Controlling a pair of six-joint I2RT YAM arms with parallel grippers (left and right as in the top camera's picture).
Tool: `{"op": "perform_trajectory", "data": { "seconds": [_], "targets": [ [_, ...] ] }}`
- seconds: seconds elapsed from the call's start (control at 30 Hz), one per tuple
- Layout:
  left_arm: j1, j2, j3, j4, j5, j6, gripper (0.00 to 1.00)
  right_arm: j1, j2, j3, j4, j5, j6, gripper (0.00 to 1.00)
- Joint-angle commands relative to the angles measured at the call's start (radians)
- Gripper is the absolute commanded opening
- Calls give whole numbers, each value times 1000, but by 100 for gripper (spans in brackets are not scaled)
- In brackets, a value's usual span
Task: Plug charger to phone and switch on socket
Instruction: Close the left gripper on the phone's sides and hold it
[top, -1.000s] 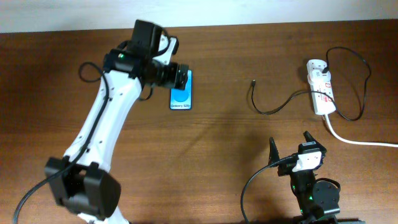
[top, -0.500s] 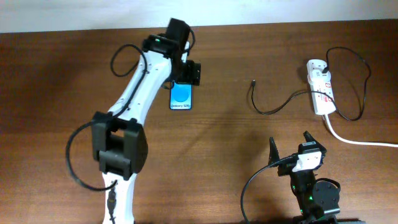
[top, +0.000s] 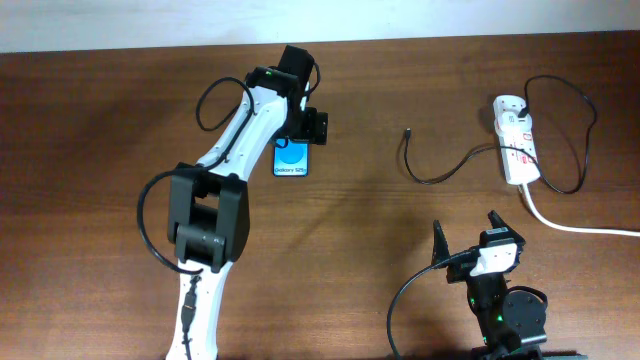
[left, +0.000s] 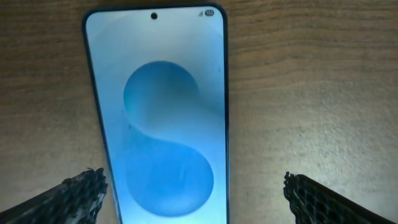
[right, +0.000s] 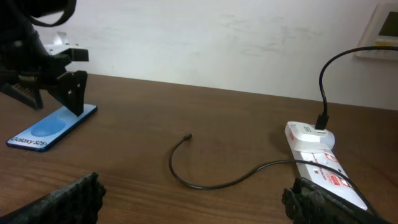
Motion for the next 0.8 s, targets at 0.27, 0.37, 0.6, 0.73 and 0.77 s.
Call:
{"op": "perform_trajectory", "data": {
  "seconds": [0.27, 0.37, 0.6, 0.73, 0.77],
  "targets": [
    [6, 63, 25, 2, -116, -25, 100, 5, 0, -5, -7, -4, 7, 98],
    [5, 82, 25, 13, -115, -32, 99, 5, 0, -5, -7, -4, 7, 98],
    [4, 112, 25, 28, -80, -32, 99, 5, 0, -5, -7, -4, 7, 98],
    [3, 113, 25, 38, -41, -32, 99, 5, 0, -5, -7, -4, 7, 98],
    [3, 113, 25, 41, -36, -32, 99, 5, 0, -5, -7, -4, 7, 98]
  ]
}}
